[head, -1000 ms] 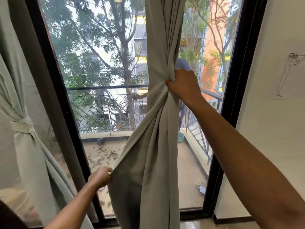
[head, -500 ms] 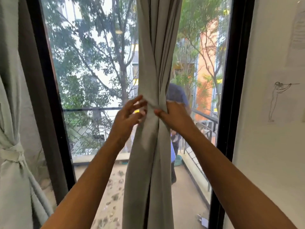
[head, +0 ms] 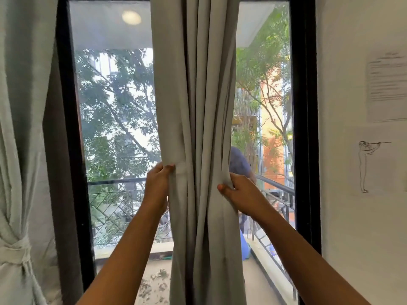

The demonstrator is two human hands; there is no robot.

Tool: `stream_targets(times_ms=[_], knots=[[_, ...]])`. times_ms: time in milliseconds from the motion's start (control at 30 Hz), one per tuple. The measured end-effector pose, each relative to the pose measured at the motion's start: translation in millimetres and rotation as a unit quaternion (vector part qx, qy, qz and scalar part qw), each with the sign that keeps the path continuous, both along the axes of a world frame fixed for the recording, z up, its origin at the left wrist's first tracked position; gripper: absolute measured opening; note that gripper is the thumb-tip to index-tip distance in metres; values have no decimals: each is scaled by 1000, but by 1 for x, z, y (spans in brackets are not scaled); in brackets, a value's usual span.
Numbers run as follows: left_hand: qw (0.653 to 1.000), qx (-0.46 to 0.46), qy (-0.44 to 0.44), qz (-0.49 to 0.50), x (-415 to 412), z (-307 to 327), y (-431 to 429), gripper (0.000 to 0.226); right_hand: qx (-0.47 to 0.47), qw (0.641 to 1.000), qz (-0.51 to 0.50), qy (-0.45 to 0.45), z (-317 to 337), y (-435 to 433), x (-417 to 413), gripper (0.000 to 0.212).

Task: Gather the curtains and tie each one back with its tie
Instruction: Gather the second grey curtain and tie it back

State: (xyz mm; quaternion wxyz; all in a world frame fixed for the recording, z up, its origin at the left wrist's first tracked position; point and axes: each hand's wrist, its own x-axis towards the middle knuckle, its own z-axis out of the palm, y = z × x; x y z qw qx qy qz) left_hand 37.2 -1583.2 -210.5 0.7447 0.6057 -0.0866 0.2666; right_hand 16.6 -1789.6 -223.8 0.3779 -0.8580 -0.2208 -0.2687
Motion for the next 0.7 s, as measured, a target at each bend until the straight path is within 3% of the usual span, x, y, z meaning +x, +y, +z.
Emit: stream_targets(times_ms=[133, 300, 467, 633, 700], knots=[[997, -51, -40, 44, 1, -4, 12, 23, 11, 1000, -5, 6, -3, -2, 2, 21], [992, 12, -75, 99, -4, -4, 26, 18, 21, 999, -34, -9, -2, -2, 6, 21], [968, 2, -125, 218, 0, -7, 63, 15, 62, 993, -95, -14, -11, -6, 12, 33], [967, 42, -145, 207, 2, -14, 61, 11, 113, 979, -146, -91, -13, 1, 18, 63], [974, 68, -137, 165, 4, -17, 51, 17, 154, 977, -114, -99, 1, 5, 28, 66]])
